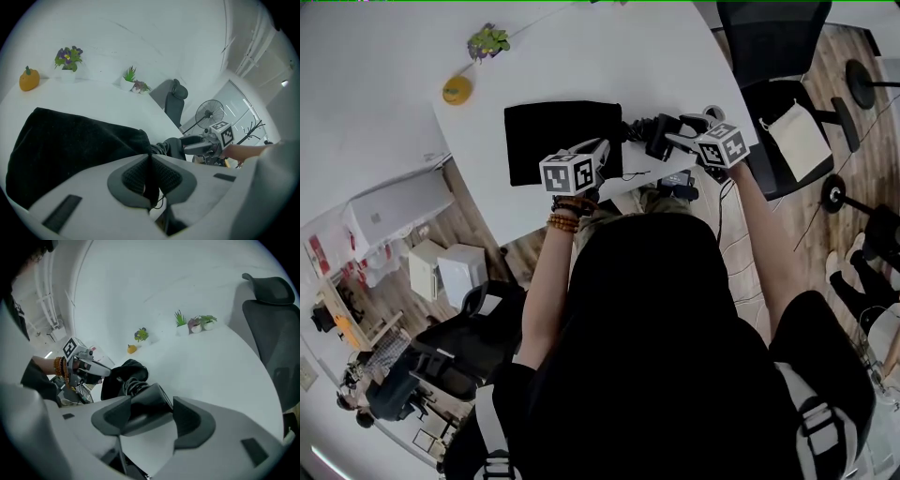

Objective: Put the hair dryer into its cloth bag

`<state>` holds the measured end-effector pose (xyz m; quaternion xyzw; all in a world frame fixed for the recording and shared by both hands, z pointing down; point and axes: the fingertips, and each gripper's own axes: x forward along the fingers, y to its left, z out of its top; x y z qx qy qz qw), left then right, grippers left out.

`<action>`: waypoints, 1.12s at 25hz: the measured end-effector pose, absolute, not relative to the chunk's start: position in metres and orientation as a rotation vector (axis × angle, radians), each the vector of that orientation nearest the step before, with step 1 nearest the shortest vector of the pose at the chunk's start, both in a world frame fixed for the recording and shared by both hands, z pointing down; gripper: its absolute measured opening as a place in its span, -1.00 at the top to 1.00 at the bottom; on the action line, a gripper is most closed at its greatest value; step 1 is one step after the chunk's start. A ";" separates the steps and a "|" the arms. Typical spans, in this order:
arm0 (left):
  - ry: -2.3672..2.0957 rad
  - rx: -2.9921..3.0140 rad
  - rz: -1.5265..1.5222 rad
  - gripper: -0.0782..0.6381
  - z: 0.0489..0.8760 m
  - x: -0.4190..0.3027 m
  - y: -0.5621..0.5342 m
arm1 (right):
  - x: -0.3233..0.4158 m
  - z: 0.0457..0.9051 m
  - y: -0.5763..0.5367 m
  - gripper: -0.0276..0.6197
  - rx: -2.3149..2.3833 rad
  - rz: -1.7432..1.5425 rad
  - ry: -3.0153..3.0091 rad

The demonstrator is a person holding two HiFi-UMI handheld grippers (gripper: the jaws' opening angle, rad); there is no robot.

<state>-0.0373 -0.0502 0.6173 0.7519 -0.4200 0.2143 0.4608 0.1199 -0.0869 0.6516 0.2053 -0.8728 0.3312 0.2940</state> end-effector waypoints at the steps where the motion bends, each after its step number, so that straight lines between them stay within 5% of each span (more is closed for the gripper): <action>1: -1.032 1.851 0.527 0.67 0.617 -0.036 -0.050 | 0.120 0.650 -0.088 0.00 0.547 0.863 -2.320; 13: -1.003 1.868 0.531 0.67 0.615 -0.025 -0.050 | 0.076 0.622 -0.081 0.36 0.419 0.343 -2.379; 14: -1.001 1.869 0.529 0.67 0.614 -0.024 -0.050 | 0.072 0.624 -0.078 0.35 0.388 0.357 -2.401; 16: -1.000 1.872 0.525 0.67 0.613 -0.023 -0.050 | 0.066 0.622 -0.070 0.03 0.323 0.399 -2.455; 19: -1.009 1.872 0.516 0.67 0.609 -0.027 -0.050 | 0.071 0.621 -0.055 -0.08 0.290 0.334 -2.434; 28: -1.078 1.855 0.582 0.67 0.615 -0.042 -0.045 | 0.063 0.615 -0.067 -0.11 0.419 0.283 -2.354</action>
